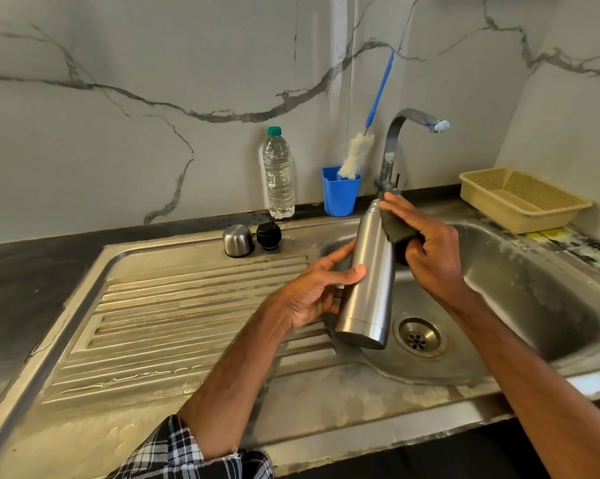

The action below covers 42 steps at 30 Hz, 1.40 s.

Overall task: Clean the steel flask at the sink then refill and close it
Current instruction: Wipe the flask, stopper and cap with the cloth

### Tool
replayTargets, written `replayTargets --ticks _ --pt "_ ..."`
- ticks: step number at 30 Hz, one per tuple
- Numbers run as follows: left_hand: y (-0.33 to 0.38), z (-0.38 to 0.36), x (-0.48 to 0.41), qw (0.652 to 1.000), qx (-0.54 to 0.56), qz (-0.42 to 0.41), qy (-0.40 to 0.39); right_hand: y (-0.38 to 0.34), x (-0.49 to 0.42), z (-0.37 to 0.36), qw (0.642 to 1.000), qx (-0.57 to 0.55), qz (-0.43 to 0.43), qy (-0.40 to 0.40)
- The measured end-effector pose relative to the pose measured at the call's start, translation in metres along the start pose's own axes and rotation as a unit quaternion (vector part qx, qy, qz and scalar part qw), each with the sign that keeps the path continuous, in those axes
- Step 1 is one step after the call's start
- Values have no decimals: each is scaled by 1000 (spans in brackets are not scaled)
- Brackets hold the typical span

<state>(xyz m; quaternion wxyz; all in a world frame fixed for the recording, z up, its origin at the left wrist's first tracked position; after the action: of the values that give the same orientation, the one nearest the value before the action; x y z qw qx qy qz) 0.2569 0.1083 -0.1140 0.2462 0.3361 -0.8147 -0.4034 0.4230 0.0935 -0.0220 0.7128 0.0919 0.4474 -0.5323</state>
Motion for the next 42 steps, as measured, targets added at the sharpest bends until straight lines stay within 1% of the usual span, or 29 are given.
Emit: replayTargets --ticks 2,6,7,12,17,20,24,26,27,30,31,32,35,36,37,38,40,41,42 --pt "-1 -2 1 1000 18 2 -13 9 2 1 999 2 -52 1" --pt "4 2 1 1000 20 -2 5 10 8 -9 994 4 -97 -47" --pt "6 6 0 999 29 -8 16 7 10 -11 994 4 -96 -56" --pt "11 15 2 991 117 -31 58 -17 18 -20 997 -11 -33 -74" --pt "12 23 2 992 40 -41 116 -39 23 -28 995 -21 34 -94" --pt "23 33 5 985 65 -69 143 -52 29 -30 991 -37 73 -105" --pt "40 59 10 974 125 -99 163 -91 46 -31 965 -82 210 -136" --pt "43 65 11 973 137 -103 154 -98 47 -31 957 -93 238 -136" --pt "44 64 10 973 141 -104 147 -94 44 -31 961 -99 224 -128" --pt "42 56 8 973 150 -111 137 -67 33 -29 987 -85 99 -90" --pt "42 54 7 972 152 -115 139 -63 33 -29 990 -77 78 -85" --pt "42 54 7 970 156 -119 143 -66 36 -29 990 -72 88 -85" --pt "43 56 10 966 184 -121 136 -95 51 -25 970 -67 215 -95" --pt "44 57 11 964 196 -121 131 -100 53 -25 963 -72 243 -96" --pt "47 60 12 963 199 -123 130 -100 51 -26 961 -80 246 -96" --pt "49 61 13 963 196 -128 132 -94 47 -28 967 -87 222 -93" --pt "50 62 12 963 189 -131 138 -78 38 -32 983 -95 128 -90" --pt "48 62 11 964 189 -128 140 -72 37 -33 987 -93 95 -89" --pt "45 61 11 964 189 -124 138 -72 37 -31 988 -91 92 -88"
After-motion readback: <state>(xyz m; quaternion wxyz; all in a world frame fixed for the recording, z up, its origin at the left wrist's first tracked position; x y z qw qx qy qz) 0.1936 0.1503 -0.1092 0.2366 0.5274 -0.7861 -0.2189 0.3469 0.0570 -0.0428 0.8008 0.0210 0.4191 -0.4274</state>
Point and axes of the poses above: each hand's wrist, its own x-axis away from the middle knuckle, its own z-axis out of the back of the hand, y = z × x, the point moved 8 cm from there along -x, towards the middle knuckle, and after that the axes turned 15 degrees about x, right-handed, at the moved point
